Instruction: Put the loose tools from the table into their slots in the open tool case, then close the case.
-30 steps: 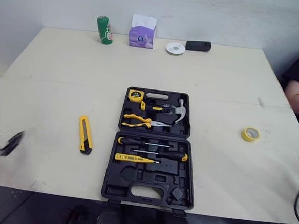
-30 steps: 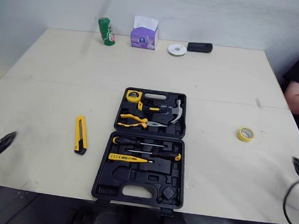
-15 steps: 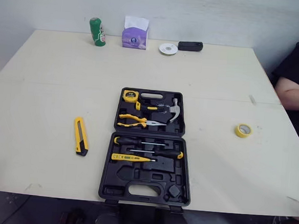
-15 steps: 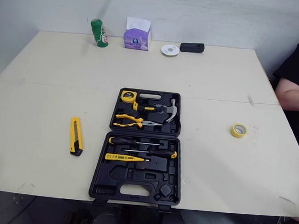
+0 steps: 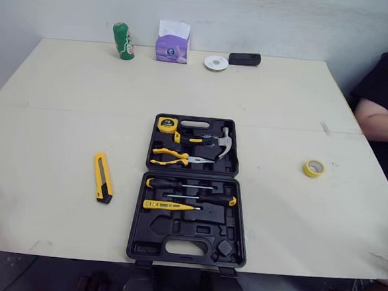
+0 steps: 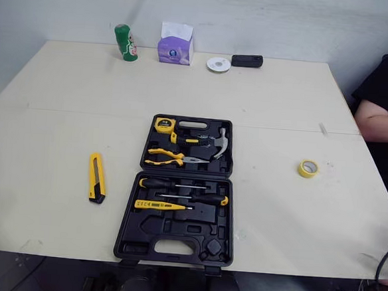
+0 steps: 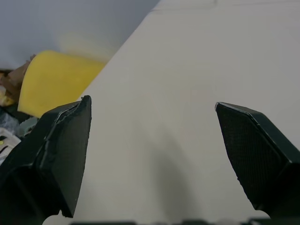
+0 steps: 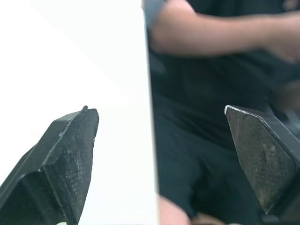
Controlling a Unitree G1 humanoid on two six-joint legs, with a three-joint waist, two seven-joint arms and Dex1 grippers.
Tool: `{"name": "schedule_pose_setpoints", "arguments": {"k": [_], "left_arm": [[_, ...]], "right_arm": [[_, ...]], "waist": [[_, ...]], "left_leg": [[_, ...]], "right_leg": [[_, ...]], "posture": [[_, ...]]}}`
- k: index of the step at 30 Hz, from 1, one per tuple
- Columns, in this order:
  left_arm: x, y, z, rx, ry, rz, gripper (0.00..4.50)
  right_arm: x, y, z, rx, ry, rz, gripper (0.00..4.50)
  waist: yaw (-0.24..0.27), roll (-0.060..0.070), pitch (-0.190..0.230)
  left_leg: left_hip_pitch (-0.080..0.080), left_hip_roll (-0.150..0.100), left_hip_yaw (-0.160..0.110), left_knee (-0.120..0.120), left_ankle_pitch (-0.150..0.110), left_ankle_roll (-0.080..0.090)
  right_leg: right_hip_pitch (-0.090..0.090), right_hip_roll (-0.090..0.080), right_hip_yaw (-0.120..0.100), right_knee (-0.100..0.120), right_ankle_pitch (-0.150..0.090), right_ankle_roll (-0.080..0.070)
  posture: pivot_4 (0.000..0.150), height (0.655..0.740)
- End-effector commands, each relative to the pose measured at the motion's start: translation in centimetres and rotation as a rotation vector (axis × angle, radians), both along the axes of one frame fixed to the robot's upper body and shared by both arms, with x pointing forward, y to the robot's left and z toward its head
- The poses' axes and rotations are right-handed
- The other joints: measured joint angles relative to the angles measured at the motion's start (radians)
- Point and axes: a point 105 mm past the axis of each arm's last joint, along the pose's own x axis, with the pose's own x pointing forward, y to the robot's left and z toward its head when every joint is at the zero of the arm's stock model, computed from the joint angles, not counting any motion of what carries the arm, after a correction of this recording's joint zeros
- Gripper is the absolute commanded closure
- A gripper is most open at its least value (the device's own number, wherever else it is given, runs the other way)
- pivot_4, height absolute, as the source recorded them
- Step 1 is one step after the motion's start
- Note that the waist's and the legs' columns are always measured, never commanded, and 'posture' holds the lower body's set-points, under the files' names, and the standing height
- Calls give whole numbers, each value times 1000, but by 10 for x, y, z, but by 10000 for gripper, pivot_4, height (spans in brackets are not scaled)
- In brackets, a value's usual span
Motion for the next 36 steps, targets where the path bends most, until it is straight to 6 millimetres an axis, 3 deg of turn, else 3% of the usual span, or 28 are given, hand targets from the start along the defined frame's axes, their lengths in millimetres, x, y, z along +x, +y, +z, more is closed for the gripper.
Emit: {"name": "schedule_pose_setpoints", "arguments": {"k": [1,7,11,16,18,26,30,36], "left_arm": [[3,-14,21,30,-52,-27,461],[15,-54,35,52,-61,-142,461],[33,-100,39,55,28,-279,461],[49,-142,43,-1,112,-312,461],[53,-156,41,-71,132,-303,461],[65,-223,25,-223,274,-370,461],[75,-248,22,-227,323,-407,461],[83,-257,12,-220,349,-342,461]], "right_arm": [[21,23,25,-20,-102,141,0],[58,89,52,33,-185,451,0],[77,138,74,83,-235,663,0],[85,201,81,70,-151,987,0],[84,217,81,50,-117,1088,0],[88,255,80,87,-58,1300,0],[89,264,79,90,-43,1340,0],[91,266,76,81,-31,1351,0]], "waist": [[1,0,0],[5,0,0],[13,1,1],[31,1,1],[37,1,1],[56,1,1],[59,1,1],[57,0,1]], "left_leg": [[0,0,0,0,0,0],[-1,1,0,0,1,-1],[-1,0,-1,0,1,0],[-1,1,-1,0,3,2],[-2,0,-1,0,4,5],[-2,0,-1,2,7,1],[-3,0,-2,3,8,-1],[-4,0,-2,3,9,-2]], "right_leg": [[0,0,0,0,0,0],[0,1,0,0,0,0],[0,1,0,0,0,1],[-1,2,0,1,0,0],[-1,2,1,1,0,0],[0,4,1,0,1,1],[0,5,1,0,1,1],[-1,7,2,-1,1,1]], "posture": [[1500,7400],[1500,7400],[1500,7400],[1500,7400],[1500,7400],[1500,7400],[1500,7400],[1500,7400]]}}
